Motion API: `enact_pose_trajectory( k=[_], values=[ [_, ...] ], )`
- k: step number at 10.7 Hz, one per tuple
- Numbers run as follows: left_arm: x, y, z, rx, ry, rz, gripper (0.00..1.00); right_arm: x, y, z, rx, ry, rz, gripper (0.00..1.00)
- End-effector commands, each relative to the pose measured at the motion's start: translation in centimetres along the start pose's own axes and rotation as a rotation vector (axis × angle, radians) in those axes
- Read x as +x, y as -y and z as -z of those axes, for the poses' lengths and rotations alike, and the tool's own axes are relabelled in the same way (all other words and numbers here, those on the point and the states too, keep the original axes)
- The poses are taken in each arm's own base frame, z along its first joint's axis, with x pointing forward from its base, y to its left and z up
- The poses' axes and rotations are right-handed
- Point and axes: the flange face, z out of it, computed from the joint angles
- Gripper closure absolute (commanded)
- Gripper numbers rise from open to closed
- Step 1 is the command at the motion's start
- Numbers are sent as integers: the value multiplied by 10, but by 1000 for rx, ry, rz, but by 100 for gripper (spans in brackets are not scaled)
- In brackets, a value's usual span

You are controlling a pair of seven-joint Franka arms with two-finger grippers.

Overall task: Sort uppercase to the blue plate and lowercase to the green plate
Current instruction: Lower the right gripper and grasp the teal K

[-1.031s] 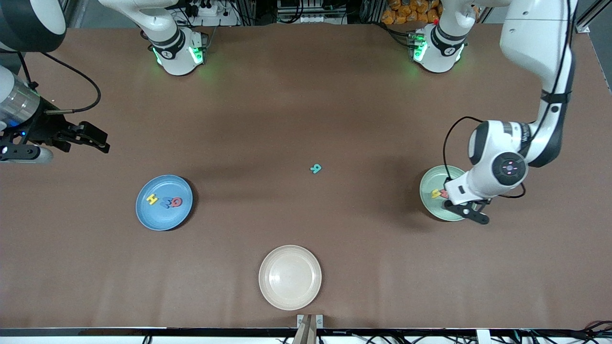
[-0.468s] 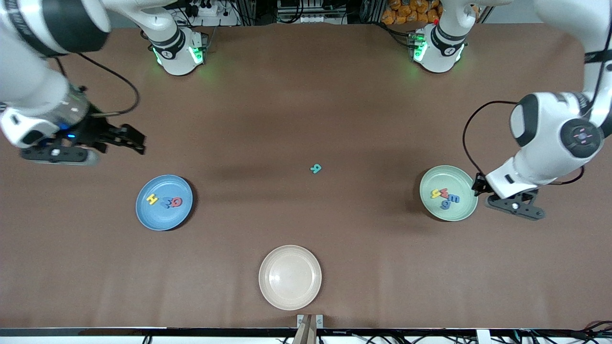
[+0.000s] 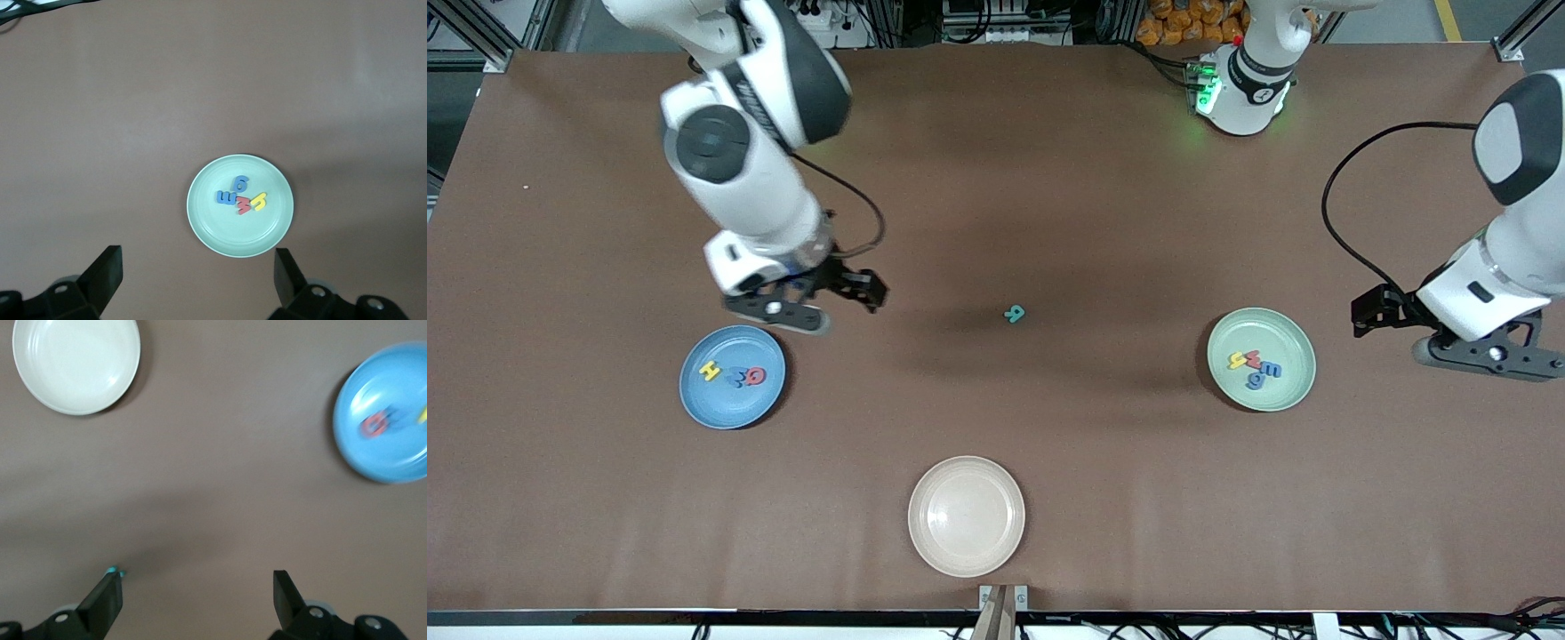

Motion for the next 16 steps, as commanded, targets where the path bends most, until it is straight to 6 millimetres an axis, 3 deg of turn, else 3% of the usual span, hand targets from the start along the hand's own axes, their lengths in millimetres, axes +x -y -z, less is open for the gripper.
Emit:
enact_pose_trajectory(
  k=[1,2,6,10,12,14,16],
  values=[
    [-16,-2,30,-21,9,54,0,-40,53,-61,5,8,-142,0],
    [-23,3,42,-20,3,60,0,-58,72,-91,9,6,-180,0],
    [-29,9,49,-15,21,70,0,-103,109,-179,45,-6,-311,5],
    [-24,-6,52,-14,11,105,0,-129,137,-239,54,1,-408,13],
    [-25,-4,54,-14,7,118,0,-129,149,-252,63,-1,-455,16],
    [-24,-5,55,-14,4,117,0,-135,150,-259,52,2,-459,20],
    [-23,-7,54,-12,5,115,0,-136,149,-261,42,5,-458,33]
  ],
)
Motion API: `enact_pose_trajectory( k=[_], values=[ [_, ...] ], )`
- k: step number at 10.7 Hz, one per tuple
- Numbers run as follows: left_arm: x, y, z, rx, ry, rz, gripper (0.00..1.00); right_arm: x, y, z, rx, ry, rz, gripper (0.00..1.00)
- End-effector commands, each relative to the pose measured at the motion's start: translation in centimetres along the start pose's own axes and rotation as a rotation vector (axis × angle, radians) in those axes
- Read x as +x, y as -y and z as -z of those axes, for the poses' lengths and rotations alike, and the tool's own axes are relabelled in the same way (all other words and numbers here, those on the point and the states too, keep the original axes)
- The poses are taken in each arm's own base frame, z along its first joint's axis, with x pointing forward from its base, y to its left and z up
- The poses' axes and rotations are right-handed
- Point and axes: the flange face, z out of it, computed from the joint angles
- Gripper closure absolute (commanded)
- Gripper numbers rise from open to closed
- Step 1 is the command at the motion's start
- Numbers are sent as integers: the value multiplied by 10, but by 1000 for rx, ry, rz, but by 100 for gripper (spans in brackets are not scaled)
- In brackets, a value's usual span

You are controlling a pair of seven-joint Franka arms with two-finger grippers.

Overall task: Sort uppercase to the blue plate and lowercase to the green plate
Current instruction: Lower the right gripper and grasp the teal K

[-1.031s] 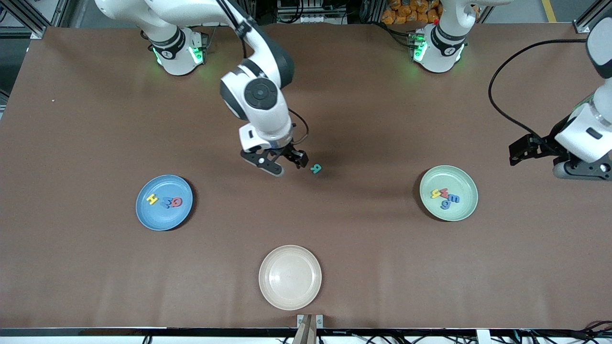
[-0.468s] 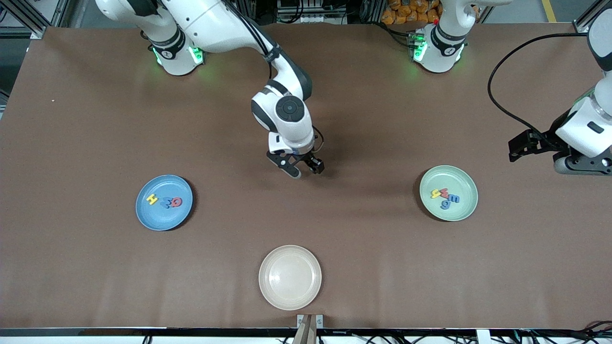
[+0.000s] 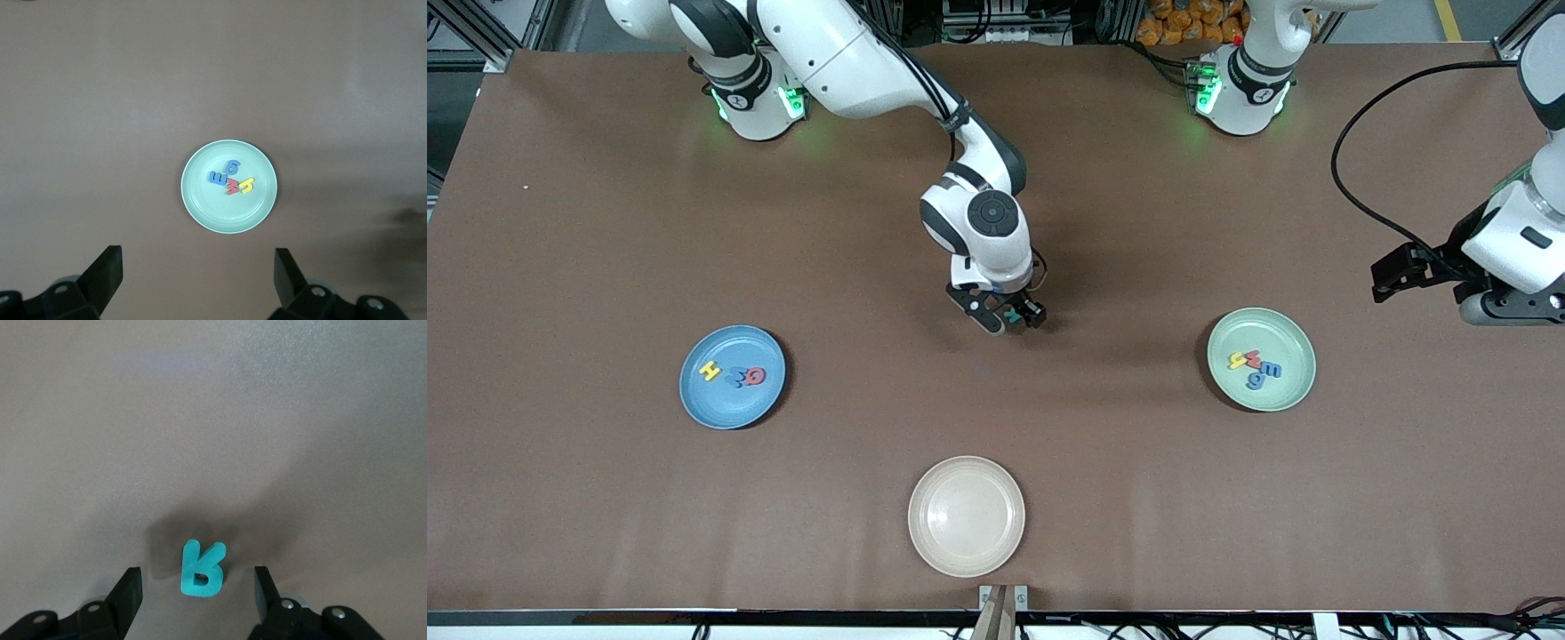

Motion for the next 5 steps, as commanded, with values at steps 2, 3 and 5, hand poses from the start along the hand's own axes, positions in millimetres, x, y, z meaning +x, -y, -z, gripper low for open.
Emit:
enact_pose_trajectory(
  k=[2,3,5],
  values=[
    [0,-4,6,-5,-2,12,0,1,4,-4,-11,-8,-23,48],
    [0,-7,5,-6,-1,9,0,0,3,-8,-16,-10,-19,53],
    [4,-10,-4,-3,12,5,0,0,0,-15,-26,-12,-18,62]
  ],
)
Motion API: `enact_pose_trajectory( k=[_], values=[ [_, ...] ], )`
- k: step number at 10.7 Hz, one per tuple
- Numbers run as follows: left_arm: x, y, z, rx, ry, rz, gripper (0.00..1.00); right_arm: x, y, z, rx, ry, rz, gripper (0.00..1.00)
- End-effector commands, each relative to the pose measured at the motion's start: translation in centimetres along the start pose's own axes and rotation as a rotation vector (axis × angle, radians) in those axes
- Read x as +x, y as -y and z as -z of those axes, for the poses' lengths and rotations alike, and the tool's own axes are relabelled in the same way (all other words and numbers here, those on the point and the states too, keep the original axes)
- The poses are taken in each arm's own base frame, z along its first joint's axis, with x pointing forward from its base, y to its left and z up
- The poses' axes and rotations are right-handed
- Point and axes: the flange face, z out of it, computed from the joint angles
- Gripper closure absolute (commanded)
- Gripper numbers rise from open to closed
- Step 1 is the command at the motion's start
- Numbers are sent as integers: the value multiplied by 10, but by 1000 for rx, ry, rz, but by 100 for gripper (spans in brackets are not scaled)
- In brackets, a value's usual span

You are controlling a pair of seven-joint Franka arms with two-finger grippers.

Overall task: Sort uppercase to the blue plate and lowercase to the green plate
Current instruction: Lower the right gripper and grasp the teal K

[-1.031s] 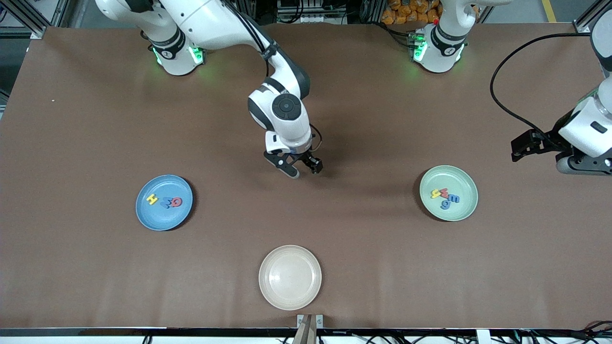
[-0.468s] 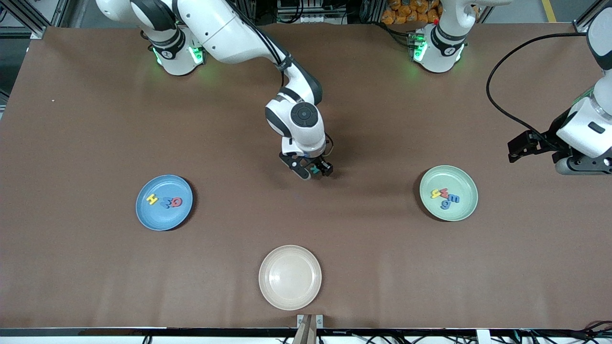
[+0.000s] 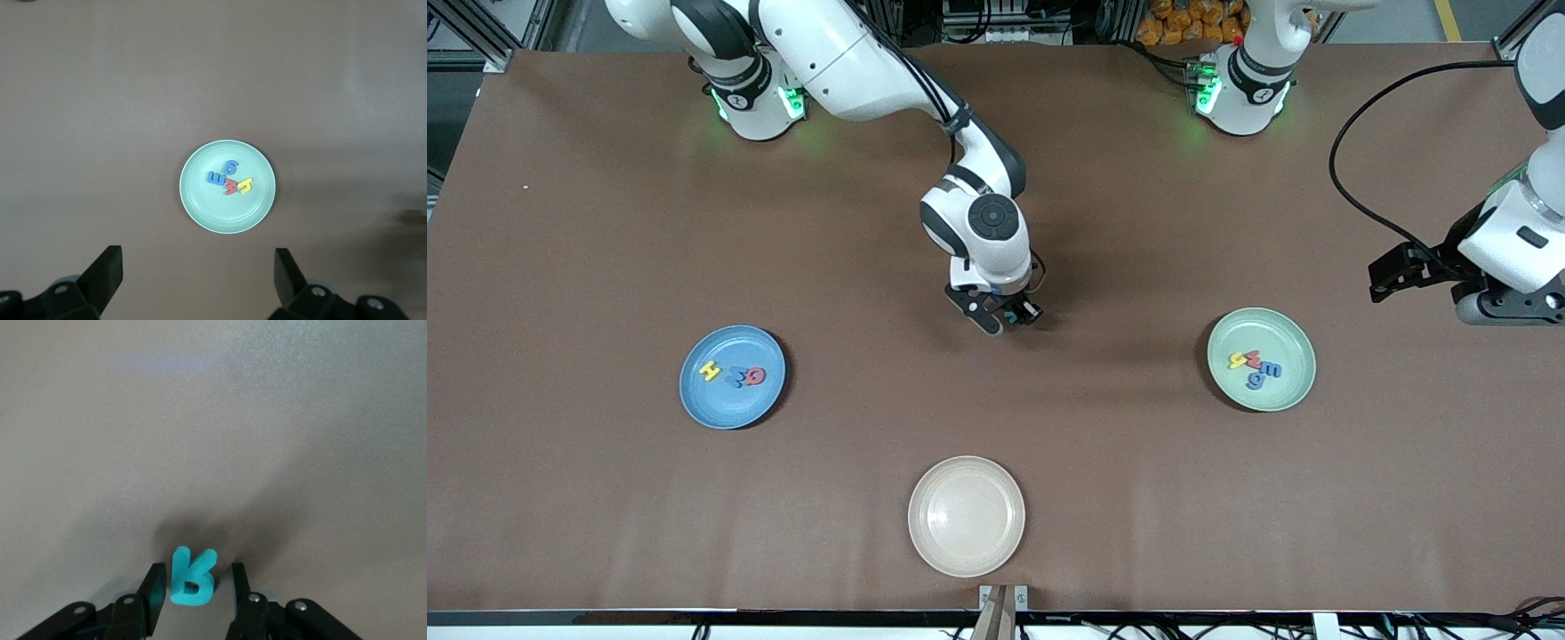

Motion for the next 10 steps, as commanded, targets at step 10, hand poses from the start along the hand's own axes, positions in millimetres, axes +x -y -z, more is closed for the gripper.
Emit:
enact_pose_trajectory(
  k=[10],
  values=[
    [-8,5,9,10,41,22,0,161,-26,140,-92,-8,212,100]
  ],
)
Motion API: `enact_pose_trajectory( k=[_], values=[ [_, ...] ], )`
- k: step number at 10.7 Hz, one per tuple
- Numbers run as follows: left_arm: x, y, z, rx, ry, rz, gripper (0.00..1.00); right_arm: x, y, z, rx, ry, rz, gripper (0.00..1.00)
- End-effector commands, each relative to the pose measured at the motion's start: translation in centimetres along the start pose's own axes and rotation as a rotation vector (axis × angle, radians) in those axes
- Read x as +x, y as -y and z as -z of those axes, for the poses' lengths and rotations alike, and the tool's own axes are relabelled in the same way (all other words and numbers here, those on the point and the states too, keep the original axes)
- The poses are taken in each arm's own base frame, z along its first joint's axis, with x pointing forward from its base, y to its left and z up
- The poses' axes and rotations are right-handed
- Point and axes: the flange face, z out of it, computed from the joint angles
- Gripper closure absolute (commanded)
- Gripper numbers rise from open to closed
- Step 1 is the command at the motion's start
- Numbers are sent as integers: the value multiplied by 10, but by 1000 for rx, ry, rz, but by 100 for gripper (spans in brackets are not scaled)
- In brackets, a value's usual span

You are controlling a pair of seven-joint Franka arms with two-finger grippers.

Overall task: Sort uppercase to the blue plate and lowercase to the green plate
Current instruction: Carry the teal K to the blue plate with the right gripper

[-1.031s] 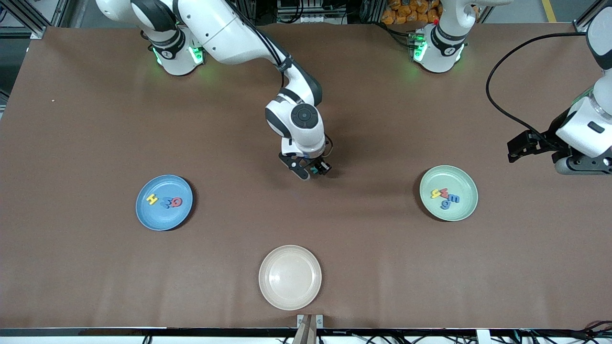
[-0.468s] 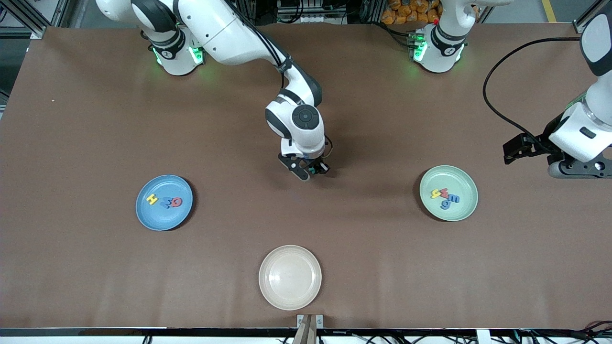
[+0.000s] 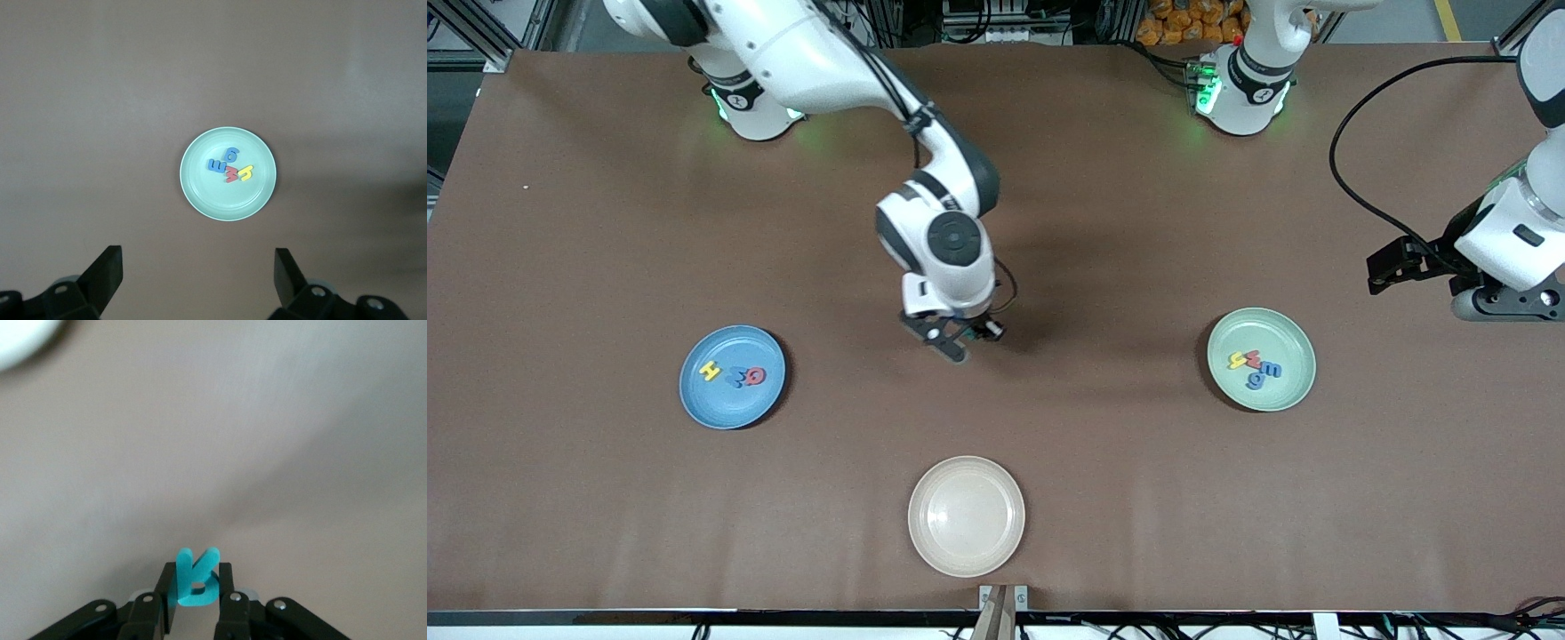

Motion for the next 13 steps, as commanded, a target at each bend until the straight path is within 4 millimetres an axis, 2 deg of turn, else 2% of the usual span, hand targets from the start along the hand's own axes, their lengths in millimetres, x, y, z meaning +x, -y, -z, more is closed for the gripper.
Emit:
enact_pose_trajectory(
  k=[1,4,5,6,7,9,10,11,12,13],
  values=[
    [-3,5,6,6,5,22,0,59,-62,35,-18,23,98,100],
    [-4,7,7,9,2,27,0,148,-167,53,-70,73,252,100],
    [-4,-5,8,6,1,65,0,176,-198,56,-80,96,291,100],
    [-6,-23,11,8,-6,178,0,205,-228,55,-85,117,306,100],
    [-6,-20,12,7,-7,234,0,226,-254,47,-94,142,335,100],
    [-5,-14,19,6,-25,177,0,272,-304,24,-78,164,371,100],
    [-4,-3,21,9,-28,84,0,284,-313,3,-73,162,354,100],
    [-3,15,21,6,-28,31,0,289,-315,-15,-71,159,348,100],
    [-3,25,22,5,-29,33,0,291,-316,-22,-67,158,340,100],
    [-3,25,25,2,-36,36,0,292,-315,-22,-63,153,339,100]
  ],
)
